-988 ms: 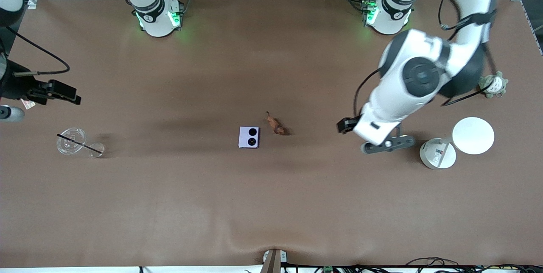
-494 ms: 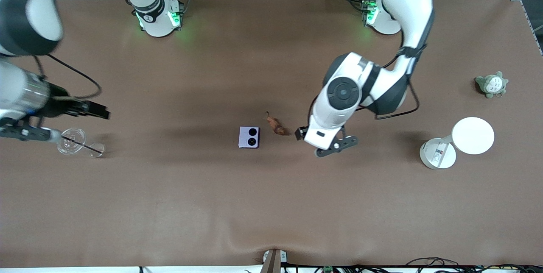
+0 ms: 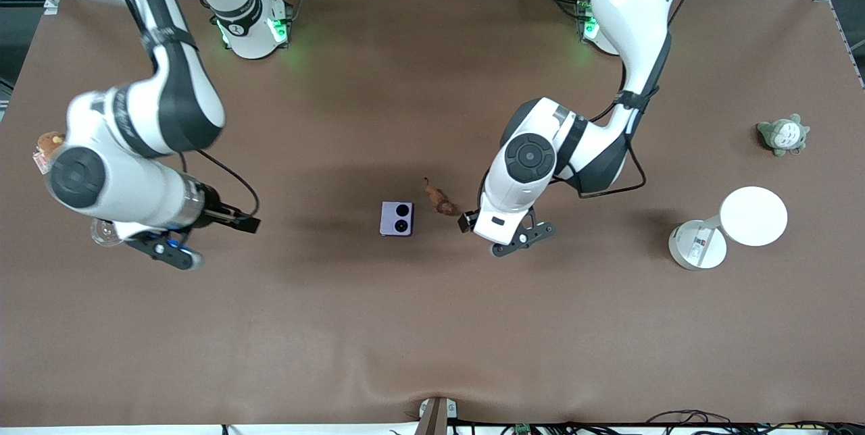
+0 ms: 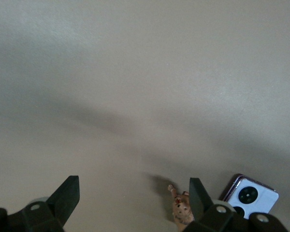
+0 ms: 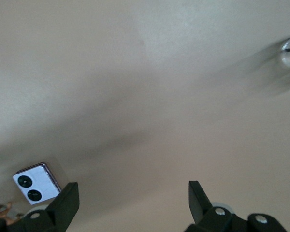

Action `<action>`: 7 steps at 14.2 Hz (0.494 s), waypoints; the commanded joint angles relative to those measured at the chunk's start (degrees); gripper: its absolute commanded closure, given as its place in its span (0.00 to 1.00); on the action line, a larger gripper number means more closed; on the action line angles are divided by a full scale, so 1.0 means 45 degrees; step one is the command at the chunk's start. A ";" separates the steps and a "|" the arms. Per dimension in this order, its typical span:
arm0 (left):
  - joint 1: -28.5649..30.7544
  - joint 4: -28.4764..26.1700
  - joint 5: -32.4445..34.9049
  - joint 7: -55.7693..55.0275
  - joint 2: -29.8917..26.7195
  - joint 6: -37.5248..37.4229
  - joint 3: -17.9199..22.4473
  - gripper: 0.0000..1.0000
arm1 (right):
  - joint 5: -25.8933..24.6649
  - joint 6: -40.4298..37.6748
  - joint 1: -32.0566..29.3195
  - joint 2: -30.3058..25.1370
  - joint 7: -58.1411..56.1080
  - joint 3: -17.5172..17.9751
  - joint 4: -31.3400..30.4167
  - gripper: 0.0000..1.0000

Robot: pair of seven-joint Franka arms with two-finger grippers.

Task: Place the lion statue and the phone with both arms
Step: 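Lower the left gripper and close it on the brown lion statue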

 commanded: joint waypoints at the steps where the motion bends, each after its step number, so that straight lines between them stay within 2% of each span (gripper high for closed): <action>1: -0.0544 0.0345 0.0271 -0.0893 0.0701 0.0609 0.0172 0.00 | -0.0012 -0.0041 0.0760 0.1245 0.0093 -0.0021 0.0429 0.00; 5: -0.0974 0.0286 0.0800 -0.2475 0.1074 0.1041 0.0153 0.00 | 0.0026 -0.0119 0.1175 0.1251 -0.0024 -0.0021 0.0528 0.00; 7: -0.1014 0.0306 0.0800 -0.2692 0.0918 0.1041 0.0133 0.00 | 0.0046 -0.0118 0.1175 0.1271 -0.1285 -0.0021 0.0528 0.00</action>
